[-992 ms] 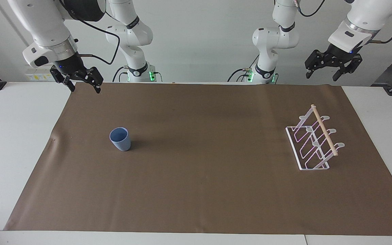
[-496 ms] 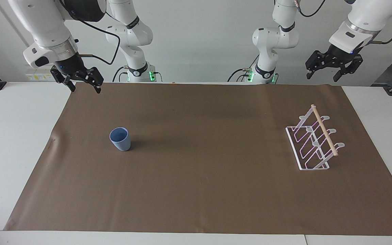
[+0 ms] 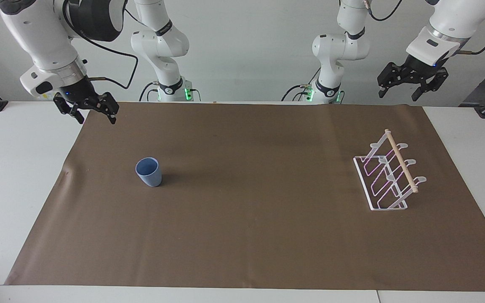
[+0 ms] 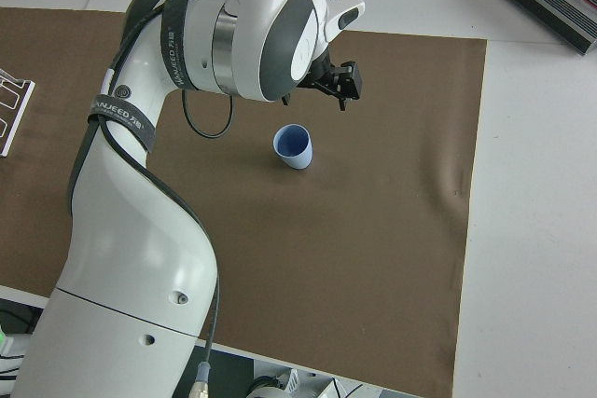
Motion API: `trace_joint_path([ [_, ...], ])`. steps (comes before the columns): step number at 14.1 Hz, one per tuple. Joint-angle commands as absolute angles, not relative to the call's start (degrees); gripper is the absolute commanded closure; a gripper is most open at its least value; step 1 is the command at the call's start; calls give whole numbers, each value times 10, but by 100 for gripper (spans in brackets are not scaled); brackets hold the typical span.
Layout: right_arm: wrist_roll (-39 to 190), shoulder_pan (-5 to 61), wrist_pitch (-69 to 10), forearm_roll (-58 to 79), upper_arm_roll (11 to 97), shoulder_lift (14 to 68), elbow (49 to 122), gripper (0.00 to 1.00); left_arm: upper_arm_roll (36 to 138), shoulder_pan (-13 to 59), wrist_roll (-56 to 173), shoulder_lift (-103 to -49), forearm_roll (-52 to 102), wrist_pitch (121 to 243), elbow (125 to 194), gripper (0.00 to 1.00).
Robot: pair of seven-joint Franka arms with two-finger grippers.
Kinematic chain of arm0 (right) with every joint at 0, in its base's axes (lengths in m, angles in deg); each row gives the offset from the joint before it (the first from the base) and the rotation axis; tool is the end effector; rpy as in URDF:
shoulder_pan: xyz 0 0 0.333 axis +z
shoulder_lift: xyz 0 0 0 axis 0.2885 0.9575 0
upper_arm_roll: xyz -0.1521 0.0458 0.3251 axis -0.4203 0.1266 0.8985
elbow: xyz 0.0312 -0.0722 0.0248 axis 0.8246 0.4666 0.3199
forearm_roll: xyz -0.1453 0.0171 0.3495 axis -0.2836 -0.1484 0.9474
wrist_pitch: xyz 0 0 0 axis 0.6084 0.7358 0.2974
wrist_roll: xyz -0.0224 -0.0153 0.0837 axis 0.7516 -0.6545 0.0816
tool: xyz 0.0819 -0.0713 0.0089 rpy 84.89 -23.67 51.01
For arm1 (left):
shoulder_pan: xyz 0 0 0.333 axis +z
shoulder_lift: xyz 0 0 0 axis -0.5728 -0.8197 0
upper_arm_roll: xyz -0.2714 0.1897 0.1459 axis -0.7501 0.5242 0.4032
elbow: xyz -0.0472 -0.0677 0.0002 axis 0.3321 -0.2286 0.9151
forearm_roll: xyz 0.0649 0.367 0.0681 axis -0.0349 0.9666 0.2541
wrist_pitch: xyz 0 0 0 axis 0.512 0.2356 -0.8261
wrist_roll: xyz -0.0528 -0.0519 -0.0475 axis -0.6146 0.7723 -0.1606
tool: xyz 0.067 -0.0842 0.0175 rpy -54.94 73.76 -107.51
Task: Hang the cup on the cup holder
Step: 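Reach the right gripper down to the light blue cup and grasp it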
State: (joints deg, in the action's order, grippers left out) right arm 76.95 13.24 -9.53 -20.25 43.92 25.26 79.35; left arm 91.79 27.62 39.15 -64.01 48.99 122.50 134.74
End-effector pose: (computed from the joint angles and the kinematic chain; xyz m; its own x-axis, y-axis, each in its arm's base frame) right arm 0.5404 -0.0615 0.6287 0.9999 0.0052 0.0141 0.0051 -1.0000 0.0067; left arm 0.5032 -0.0495 0.7179 0.9841 -0.1713 -0.0475 -0.1702 -0.9850 0.0264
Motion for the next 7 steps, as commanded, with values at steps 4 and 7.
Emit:
trace_joint_path([
  [4, 704, 138, -200, -183, 444, 333, 834, 0, 922, 268, 391, -627, 486, 1252, 1364, 0],
  [7, 695, 139, -279, -181, 449, 343, 896, 0, 922, 268, 388, -626, 487, 1255, 1367, 0],
])
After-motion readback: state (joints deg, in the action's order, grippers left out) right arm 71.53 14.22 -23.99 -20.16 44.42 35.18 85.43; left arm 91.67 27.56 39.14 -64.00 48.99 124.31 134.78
